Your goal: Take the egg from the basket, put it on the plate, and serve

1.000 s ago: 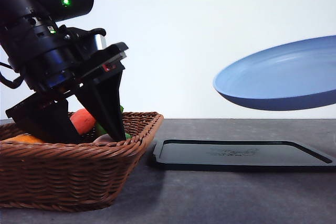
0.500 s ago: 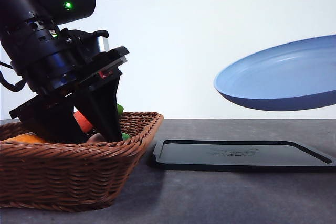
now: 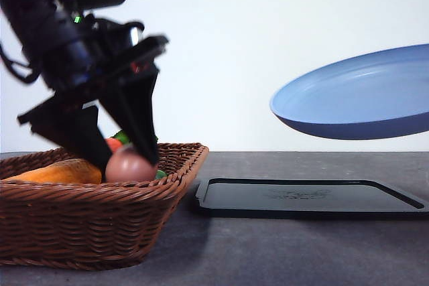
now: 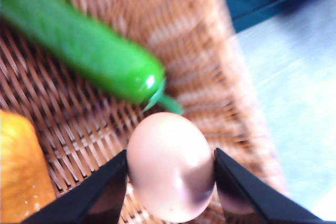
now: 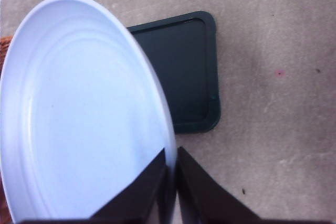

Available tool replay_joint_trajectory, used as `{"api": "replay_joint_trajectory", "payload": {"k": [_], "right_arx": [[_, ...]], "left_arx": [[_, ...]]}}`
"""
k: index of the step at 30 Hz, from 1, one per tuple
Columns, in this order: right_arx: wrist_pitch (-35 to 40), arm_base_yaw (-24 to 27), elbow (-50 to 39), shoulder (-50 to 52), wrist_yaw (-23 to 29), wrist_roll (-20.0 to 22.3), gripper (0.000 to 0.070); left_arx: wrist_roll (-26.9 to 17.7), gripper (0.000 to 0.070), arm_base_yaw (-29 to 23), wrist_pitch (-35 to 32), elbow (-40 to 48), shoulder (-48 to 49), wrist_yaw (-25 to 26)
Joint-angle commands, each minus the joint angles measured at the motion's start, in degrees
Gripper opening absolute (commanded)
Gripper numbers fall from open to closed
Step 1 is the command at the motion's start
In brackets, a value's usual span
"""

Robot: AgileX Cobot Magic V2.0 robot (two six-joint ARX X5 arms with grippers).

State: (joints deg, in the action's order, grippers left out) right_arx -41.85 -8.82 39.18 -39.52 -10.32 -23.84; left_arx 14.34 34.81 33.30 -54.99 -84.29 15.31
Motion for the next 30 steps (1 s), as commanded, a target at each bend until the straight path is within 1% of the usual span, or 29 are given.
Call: {"api": "replay_joint_trajectory", "payload": {"k": [1, 4, 7, 10, 13, 15, 18, 22, 25, 30], "right_arx": [[0.6, 0.0, 1.1, -0.9, -0.9, 0.2, 0.0000], [0.7, 0.0, 1.1, -2.2, -3.9, 0.2, 0.0000], [0.8, -0.1, 1.1, -4.2, -7.3, 0.2, 0.0000], [1.6, -0.5, 1.1, -6.7, -9.9, 0.2, 0.0000], [3.1, -1.7, 1.1, -9.4, -13.9, 0.2, 0.0000], [4.3, -2.8, 1.1, -11.2, -15.9, 0.1, 0.0000], [6.0, -4.5, 1.1, -13.2, -17.5, -0.3, 0.0000], [8.1, -7.4, 1.1, -15.6, -18.7, -1.3, 0.0000], [9.3, -8.8, 1.1, -16.2, -18.7, -1.9, 0.0000], [10.1, -9.8, 1.1, -16.2, -18.6, -2.6, 0.0000]], "left_arx": [[-1.7, 0.0255, 0.6, 1.9, -3.4, 0.5, 0.2], [-1.9, 0.0255, 0.6, 5.8, -8.1, 1.7, 0.9], [-1.9, 0.0255, 0.8, 8.1, -13.5, 2.3, 5.9], [-1.9, 0.0255, 2.3, 7.8, -18.1, 2.3, 10.1], [-2.9, 0.0255, 5.1, 6.3, -20.9, 2.3, 10.4], [-3.3, 0.0255, 7.6, 4.4, -21.1, 2.3, 10.3], [-4.1, 0.0255, 10.7, 2.9, -21.1, 1.9, 8.7], [-5.7, 0.0255, 14.9, 3.0, -21.1, 0.2, 1.8], [-6.7, 0.0255, 16.3, 3.4, -21.1, -1.5, -1.6], [-6.8, 0.0255, 17.3, 3.4, -21.1, -4.9, -2.3]]}}
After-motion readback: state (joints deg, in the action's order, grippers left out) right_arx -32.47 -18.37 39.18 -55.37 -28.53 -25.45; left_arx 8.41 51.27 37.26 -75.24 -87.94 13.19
